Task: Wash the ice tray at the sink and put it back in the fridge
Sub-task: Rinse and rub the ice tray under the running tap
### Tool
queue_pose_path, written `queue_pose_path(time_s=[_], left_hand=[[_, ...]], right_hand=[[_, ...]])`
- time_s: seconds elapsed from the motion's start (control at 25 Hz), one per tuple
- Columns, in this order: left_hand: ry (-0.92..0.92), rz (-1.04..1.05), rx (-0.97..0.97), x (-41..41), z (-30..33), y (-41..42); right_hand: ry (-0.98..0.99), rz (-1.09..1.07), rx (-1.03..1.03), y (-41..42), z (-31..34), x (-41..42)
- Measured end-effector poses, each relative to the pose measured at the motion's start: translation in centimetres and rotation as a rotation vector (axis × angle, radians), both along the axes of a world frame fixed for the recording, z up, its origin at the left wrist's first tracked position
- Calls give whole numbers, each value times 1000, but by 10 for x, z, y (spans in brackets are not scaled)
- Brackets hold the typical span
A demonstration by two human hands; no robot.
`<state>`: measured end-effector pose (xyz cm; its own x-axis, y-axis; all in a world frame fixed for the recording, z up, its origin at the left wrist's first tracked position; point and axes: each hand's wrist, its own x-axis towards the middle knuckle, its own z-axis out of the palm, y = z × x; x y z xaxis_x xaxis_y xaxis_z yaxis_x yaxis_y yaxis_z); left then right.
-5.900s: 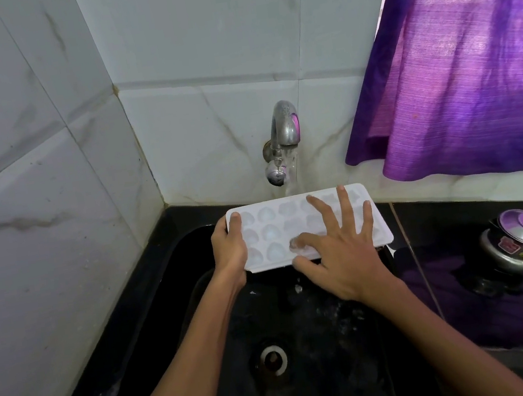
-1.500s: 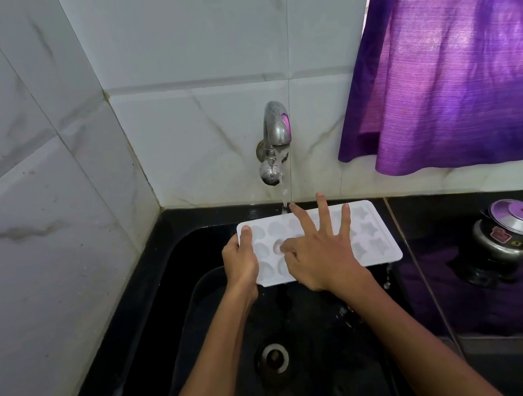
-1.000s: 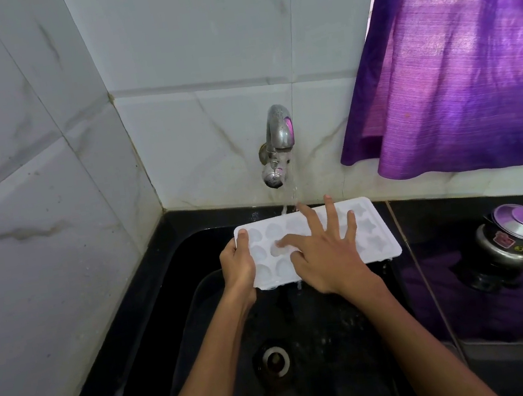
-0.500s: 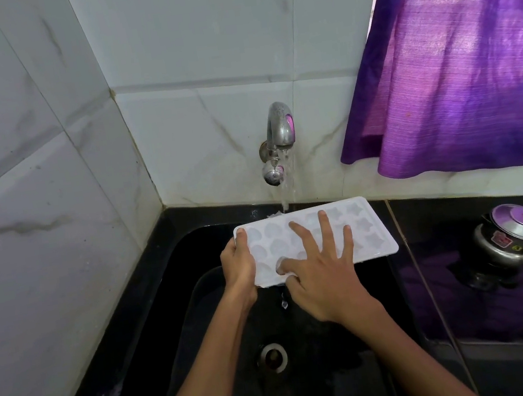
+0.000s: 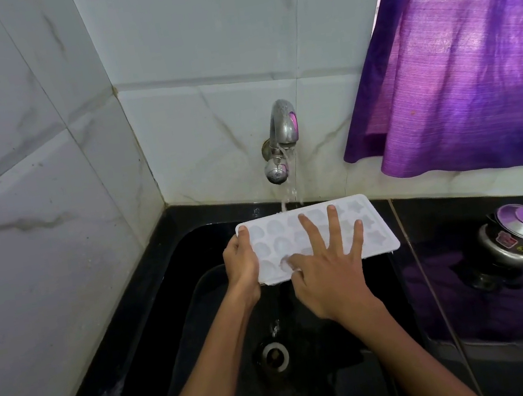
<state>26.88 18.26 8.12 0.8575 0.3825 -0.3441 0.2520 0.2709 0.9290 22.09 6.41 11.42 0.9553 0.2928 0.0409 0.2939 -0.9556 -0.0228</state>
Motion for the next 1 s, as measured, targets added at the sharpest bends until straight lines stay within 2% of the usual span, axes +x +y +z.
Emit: queue_pose_path(time_s=[0.08,0.52,0.8,1.0], left_hand=[[7,-10,6,0,-2,-1],[30,-5,-16,0,-3,-6],[42,-12,-13,4,2,-8],[34,-1,-49,5,1,-9]], right_hand=[[53,-13,-55,1,1,-1],[57,-14,13,-3,-1,2],[-242,-27,124,-5,-20,3],[-156,-21,131,-3,-19,0]])
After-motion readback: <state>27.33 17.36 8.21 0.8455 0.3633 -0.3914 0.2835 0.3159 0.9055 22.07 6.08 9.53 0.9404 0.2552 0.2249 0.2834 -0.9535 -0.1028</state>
